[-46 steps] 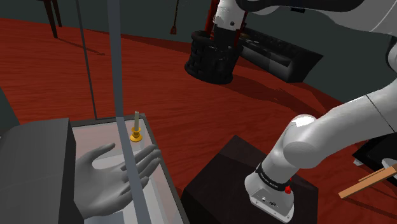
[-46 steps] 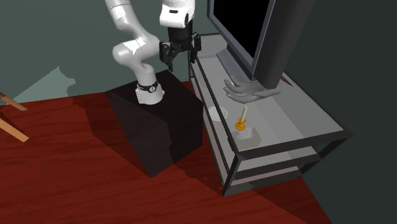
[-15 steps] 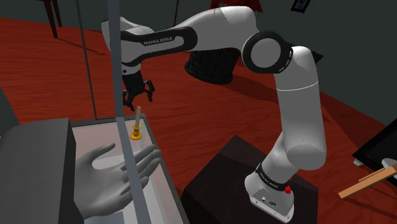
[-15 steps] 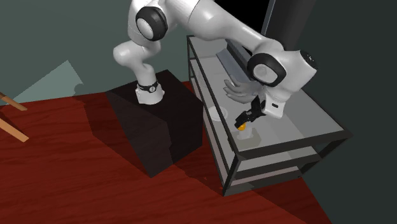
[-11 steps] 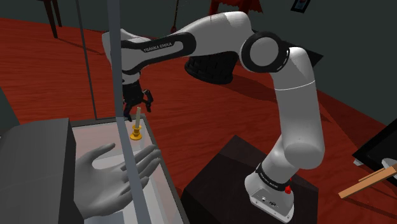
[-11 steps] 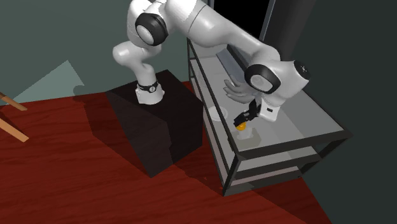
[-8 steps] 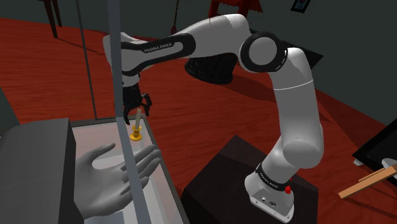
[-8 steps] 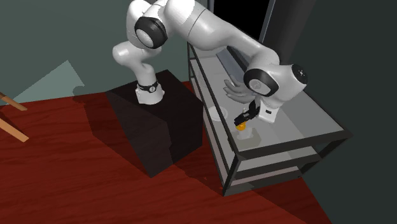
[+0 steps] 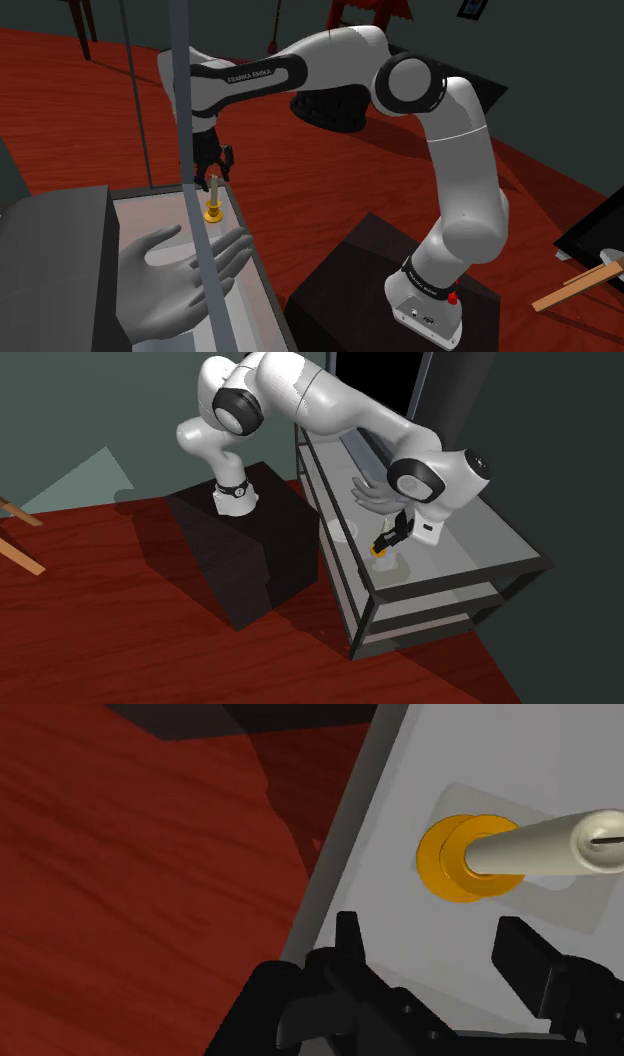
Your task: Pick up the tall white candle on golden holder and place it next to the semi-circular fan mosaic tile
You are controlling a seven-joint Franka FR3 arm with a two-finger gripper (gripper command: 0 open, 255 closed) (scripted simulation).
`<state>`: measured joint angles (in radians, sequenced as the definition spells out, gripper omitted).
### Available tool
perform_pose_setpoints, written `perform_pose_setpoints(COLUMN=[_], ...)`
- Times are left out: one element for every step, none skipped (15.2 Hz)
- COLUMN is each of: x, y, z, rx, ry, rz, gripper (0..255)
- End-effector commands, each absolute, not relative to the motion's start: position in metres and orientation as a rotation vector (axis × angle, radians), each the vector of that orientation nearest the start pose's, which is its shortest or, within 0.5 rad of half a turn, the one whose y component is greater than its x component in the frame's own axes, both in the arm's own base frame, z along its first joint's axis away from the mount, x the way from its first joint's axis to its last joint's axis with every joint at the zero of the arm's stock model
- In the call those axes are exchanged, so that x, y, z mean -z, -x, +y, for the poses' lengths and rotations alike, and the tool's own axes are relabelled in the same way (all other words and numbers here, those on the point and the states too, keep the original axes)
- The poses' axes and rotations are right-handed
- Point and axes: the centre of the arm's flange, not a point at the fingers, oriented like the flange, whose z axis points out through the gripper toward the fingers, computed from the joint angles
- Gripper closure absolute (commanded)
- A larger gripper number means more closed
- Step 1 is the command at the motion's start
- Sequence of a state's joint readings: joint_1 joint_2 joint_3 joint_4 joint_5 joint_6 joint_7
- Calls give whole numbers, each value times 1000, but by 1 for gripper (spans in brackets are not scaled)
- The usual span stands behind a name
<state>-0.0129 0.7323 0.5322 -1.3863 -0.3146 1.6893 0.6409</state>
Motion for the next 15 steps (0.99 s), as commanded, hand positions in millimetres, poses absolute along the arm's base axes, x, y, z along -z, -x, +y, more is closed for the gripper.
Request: perform_pose_setpoints(x=[-258,-257,-262,-261,-270,-274,-277,-284,-283,-283,-299,-315,-331,-345,-358], y=[-630,-638,-631,-636,-622,-613,-613,-609,-623,-623,-614,-604,-592,-579,-566], z=[269,268,269,271,275,282,286,293,255,255,257,260,263,266,269], rx=[-677,-677,-679,-678,-684,-688,-689,-693,-622,-622,-510,-398,-285,-173,-60], ry=[3105,3106,3106,3106,3106,3106,3106,3106,3170,3170,3182,3190,3192,3191,3185], rz=[167,164,165,161,166,171,169,168,216,216,257,297,338,377,416], gripper=[255,255,255,255,255,255,255,255,255,0,0,0,0,0,0])
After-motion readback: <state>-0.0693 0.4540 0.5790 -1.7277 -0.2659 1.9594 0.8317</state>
